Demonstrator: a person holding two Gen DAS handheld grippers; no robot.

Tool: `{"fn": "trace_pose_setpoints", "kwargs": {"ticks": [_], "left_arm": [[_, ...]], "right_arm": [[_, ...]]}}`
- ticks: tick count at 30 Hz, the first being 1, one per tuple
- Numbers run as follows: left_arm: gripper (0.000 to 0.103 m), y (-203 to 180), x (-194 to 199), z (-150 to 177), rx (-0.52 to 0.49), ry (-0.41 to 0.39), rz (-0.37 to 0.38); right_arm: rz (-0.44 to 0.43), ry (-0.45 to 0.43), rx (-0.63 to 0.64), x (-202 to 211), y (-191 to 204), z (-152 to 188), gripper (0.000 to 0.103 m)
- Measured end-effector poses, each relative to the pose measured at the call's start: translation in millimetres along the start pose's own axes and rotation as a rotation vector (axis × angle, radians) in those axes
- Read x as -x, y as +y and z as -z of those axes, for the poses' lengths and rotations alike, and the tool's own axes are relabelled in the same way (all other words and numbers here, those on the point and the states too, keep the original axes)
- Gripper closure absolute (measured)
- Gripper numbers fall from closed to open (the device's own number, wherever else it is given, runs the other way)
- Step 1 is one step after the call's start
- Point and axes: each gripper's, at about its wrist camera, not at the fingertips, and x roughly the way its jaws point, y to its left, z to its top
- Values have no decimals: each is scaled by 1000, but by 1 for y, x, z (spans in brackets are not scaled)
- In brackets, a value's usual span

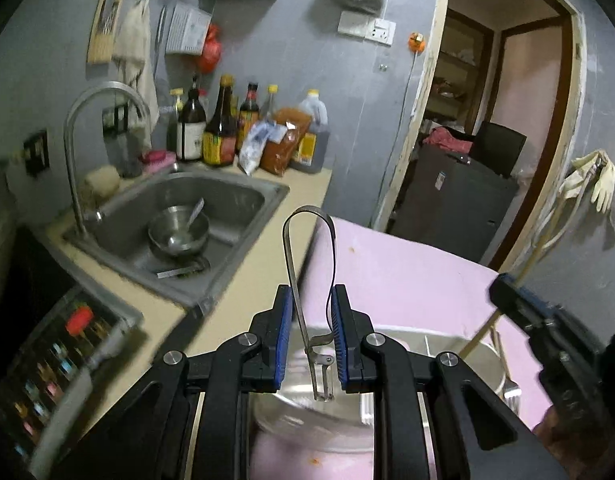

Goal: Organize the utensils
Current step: 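Lift and carry the tongs and chopstick with both tools over the white basket, then open the left tool dropping the tongs while the right tool releases the chopstick into the basket, then move both tools back to the utensil pile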

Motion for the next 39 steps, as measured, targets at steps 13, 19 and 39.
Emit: {"fn": "trace_pose_setpoints", "kwargs": {"ticks": [13,19,39], "left_arm": [[60,-13,32,10,41,-104,54],[27,-40,58,16,50,-236,93],[2,-140,46,81,-45,-101,193]], "right_arm": [[-9,-32,-71,26,-22,10,54],[133,-178,-100,83,-46,8,25],[446,-164,-15,184,-117,56,0]]}}
